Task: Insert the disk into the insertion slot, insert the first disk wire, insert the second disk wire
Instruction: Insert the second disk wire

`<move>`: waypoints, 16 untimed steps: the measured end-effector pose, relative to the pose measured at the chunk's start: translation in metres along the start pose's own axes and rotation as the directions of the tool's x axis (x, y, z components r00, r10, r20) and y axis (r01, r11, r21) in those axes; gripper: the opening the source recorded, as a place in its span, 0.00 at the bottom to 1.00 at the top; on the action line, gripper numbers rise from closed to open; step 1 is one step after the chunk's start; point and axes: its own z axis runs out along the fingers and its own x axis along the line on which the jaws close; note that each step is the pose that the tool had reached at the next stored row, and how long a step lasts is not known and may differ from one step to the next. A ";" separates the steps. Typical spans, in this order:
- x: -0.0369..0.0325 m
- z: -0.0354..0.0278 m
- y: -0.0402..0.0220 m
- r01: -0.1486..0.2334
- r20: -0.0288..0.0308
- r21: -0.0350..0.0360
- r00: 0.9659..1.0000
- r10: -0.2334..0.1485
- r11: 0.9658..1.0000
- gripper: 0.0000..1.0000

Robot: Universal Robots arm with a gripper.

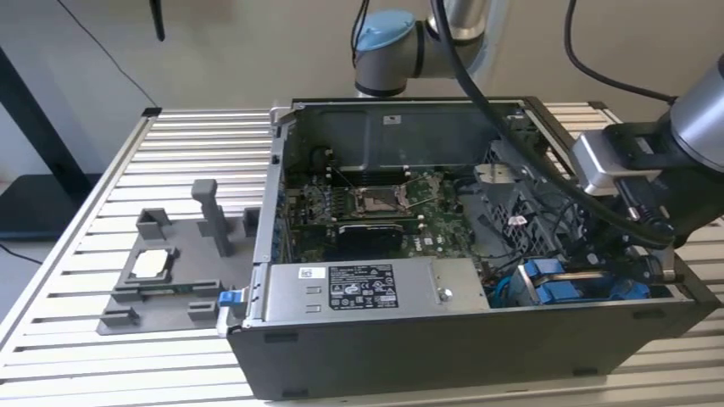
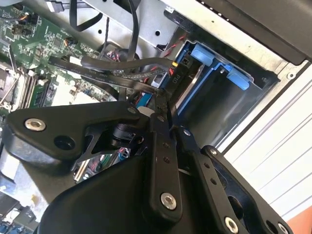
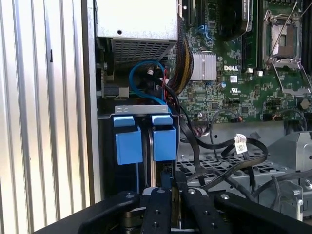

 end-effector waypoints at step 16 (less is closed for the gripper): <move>-0.0035 -0.0161 0.0001 0.000 0.000 0.000 1.000 0.000 1.000 0.24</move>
